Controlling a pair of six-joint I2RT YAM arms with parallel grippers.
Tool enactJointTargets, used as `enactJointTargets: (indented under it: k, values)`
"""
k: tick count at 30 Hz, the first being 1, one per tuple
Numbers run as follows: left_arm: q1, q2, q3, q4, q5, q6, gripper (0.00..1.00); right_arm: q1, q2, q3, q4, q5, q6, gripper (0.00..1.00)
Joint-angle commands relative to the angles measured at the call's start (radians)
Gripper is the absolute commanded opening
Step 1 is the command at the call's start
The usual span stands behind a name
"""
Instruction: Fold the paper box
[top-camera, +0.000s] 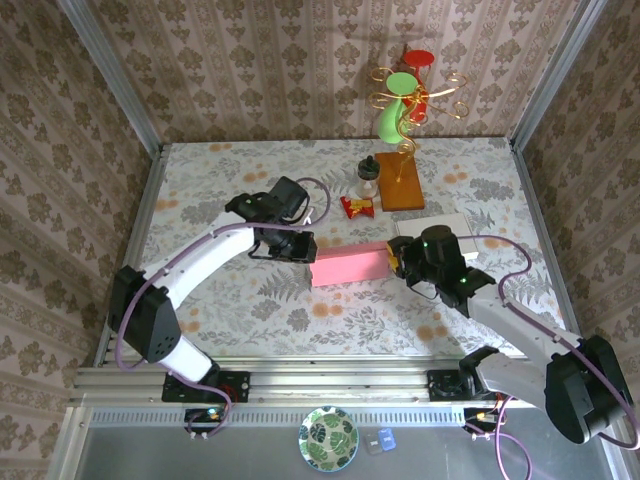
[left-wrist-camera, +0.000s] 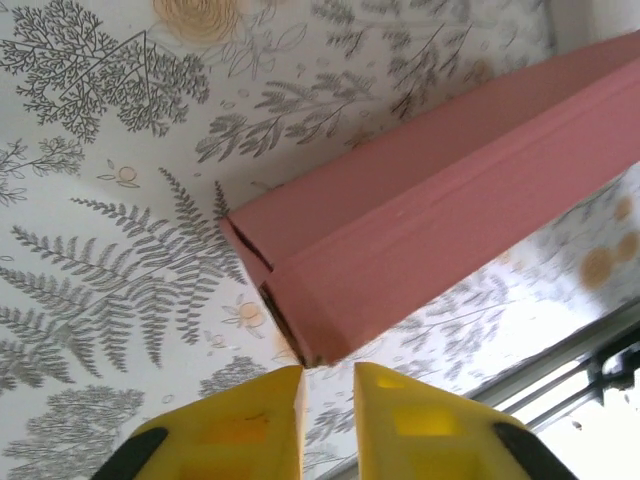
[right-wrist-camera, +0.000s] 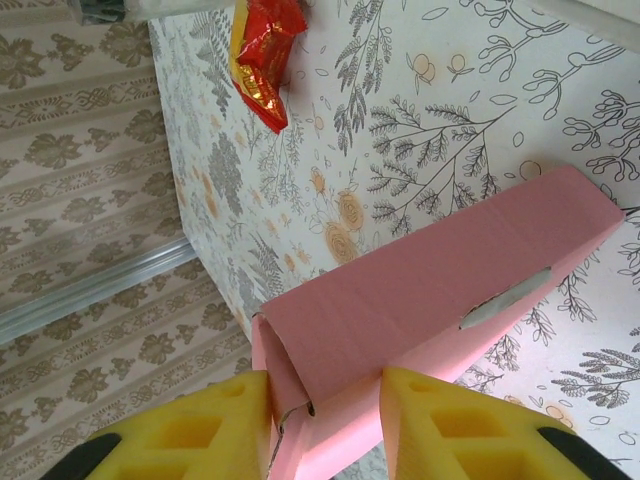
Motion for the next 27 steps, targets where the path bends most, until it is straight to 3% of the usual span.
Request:
enactJointTargets:
  k: [1, 5, 13, 27]
  values:
    - [0.018, -0.100, -0.044, 0.078, 0.039, -0.168, 0.24, -0.006, 0.023, -0.024, -0.072, 0.013, -0.018, 0.34]
    - [0.035, -0.185, -0.153, 0.222, 0.036, -0.361, 0.35, -0.007, 0.026, -0.022, -0.085, 0.013, -0.022, 0.33]
    - [0.105, -0.236, -0.366, 0.502, 0.089, -0.647, 0.35, -0.006, 0.035, -0.009, -0.097, 0.010, -0.027, 0.32]
    - [0.107, -0.203, -0.404, 0.537, 0.152, -0.675, 0.33, -0.005, 0.035, -0.007, -0.104, 0.006, -0.025, 0.32]
